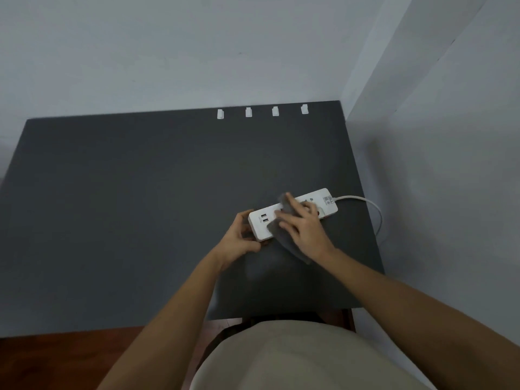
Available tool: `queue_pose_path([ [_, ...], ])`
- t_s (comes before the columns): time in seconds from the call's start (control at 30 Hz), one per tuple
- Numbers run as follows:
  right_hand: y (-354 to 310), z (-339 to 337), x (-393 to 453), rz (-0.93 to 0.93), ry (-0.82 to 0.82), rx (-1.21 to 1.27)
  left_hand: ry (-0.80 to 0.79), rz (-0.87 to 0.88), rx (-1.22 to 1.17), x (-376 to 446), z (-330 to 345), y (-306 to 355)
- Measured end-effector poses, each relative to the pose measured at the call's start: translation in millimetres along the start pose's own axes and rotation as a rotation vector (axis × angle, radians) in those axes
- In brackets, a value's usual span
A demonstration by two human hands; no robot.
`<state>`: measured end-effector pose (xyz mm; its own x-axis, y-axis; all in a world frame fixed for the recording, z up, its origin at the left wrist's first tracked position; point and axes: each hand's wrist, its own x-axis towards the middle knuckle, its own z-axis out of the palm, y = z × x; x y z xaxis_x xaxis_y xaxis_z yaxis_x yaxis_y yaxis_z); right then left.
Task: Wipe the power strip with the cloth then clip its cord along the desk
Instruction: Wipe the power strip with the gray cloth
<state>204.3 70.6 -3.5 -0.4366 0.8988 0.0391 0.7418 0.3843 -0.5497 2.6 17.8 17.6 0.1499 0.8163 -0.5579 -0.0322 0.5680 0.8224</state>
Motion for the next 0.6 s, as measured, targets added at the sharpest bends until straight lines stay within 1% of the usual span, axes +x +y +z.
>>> queue_pose_path([
  [0.07, -5, 0, 17, 0.314, 0.116, 0.067, -0.018, -0.027, -0.023, 3, 6, 4],
  [0.1, -16, 2, 28, 0.414, 0.129, 0.089, -0.018, -0.050, -0.098, 4, 10, 8],
  [0.13, -31, 5, 37, 0.434, 0.122, 0.092, -0.010, -0.082, -0.201, 5, 12, 12],
  [0.17, -46, 8, 41, 0.387, 0.106, 0.094, -0.002, -0.109, -0.300, 5, 13, 15],
  [0.23, -62, 13, 31, 0.192, 0.027, 0.121, 0.041, -0.133, -0.438, 2, 11, 16],
  [0.3, -54, 9, 6, 0.025, -0.033, 0.144, 0.071, -0.140, -0.482, 3, 6, 11],
  [0.33, -40, 4, -5, 0.001, -0.012, 0.139, 0.083, -0.148, -0.479, 5, 4, 8],
  [0.37, -24, -3, -9, 0.043, 0.041, 0.125, 0.097, -0.155, -0.460, 6, 4, 8],
  [0.4, -8, -9, -7, 0.139, 0.106, 0.113, 0.106, -0.156, -0.439, 8, 5, 9],
  [0.47, 11, -14, 14, 0.402, 0.195, 0.085, 0.116, -0.160, -0.393, 8, 12, 13],
  [0.5, 9, -13, 26, 0.488, 0.212, 0.076, 0.120, -0.157, -0.376, 6, 16, 14],
  [0.53, -1, -10, 36, 0.497, 0.213, 0.056, 0.129, -0.146, -0.364, 6, 18, 15],
  [0.57, -17, -7, 41, 0.430, 0.195, 0.040, 0.139, -0.132, -0.353, 6, 19, 16],
  [0.6, -33, 0, 41, 0.308, 0.166, 0.024, 0.152, -0.122, -0.336, 7, 19, 18],
])
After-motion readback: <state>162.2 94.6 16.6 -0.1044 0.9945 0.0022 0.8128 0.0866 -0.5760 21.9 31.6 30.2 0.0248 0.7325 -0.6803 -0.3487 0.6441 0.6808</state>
